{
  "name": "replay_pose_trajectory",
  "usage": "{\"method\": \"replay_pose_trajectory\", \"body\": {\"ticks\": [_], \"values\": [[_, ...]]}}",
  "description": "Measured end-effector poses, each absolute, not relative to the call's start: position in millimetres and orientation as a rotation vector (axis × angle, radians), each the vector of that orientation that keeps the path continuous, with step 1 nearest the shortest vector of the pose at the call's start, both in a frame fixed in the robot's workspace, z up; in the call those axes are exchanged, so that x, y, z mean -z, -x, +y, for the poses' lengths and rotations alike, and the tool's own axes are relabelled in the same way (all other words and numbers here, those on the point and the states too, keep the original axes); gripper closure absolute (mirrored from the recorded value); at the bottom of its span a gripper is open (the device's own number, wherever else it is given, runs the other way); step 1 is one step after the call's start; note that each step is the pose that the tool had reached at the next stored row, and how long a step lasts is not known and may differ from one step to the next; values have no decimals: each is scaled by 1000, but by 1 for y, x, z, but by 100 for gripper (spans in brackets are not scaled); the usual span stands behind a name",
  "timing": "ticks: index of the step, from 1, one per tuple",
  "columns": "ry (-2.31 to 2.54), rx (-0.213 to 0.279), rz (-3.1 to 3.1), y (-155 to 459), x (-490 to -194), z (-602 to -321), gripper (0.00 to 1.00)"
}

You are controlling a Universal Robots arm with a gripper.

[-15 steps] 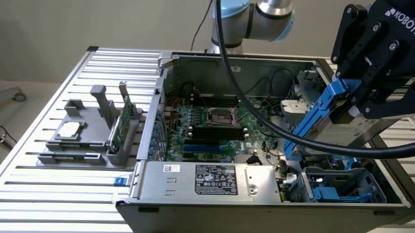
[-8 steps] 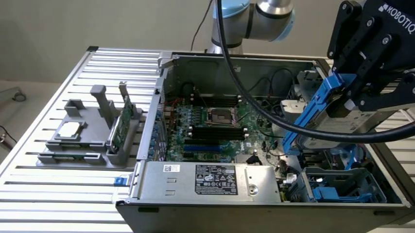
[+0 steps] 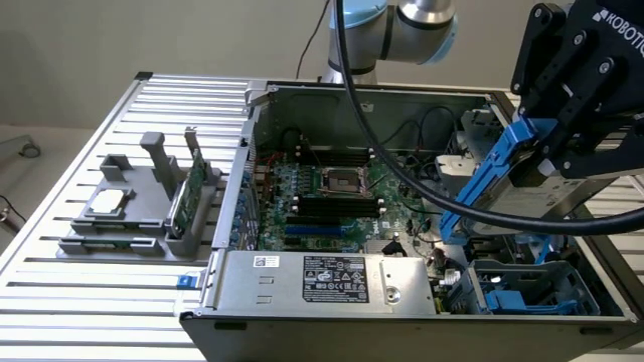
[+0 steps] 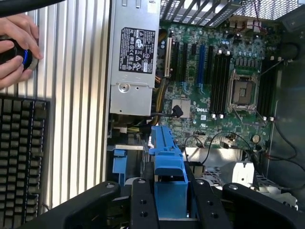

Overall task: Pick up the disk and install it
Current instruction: 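Pick up the disk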

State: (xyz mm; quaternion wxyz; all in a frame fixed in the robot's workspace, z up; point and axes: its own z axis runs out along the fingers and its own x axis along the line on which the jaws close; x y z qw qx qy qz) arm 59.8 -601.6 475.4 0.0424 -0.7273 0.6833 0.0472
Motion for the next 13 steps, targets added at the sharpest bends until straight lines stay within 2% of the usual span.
{"method": "replay_pose_trajectory", "body": {"ticks": [13], "values": [[2223,-149,2088,-76,-475,-620,68]]}}
